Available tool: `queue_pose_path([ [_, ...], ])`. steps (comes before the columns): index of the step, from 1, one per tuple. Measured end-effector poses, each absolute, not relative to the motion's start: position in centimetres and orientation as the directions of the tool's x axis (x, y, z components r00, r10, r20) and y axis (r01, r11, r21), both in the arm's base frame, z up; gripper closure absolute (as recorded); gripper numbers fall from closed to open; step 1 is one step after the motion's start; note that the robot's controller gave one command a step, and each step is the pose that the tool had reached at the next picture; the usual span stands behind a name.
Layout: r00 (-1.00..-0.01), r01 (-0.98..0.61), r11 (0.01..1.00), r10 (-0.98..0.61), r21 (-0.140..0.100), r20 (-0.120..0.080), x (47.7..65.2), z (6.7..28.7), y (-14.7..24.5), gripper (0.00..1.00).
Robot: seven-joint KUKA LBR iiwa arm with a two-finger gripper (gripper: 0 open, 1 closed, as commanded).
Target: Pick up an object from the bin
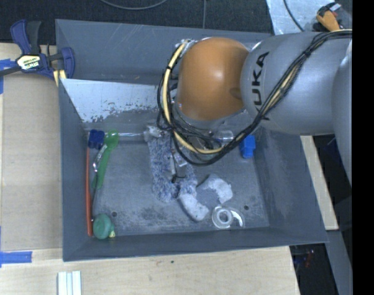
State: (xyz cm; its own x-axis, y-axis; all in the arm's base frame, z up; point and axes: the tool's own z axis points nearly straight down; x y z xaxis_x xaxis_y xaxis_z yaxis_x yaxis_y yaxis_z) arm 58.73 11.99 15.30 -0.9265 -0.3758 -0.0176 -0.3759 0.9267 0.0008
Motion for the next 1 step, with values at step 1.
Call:
queue_pose_path([
  [1,-0.855,-0.518,0.855,-0.518,-0.002,-0.008,55.5,10.01,5.25,0.0],
])
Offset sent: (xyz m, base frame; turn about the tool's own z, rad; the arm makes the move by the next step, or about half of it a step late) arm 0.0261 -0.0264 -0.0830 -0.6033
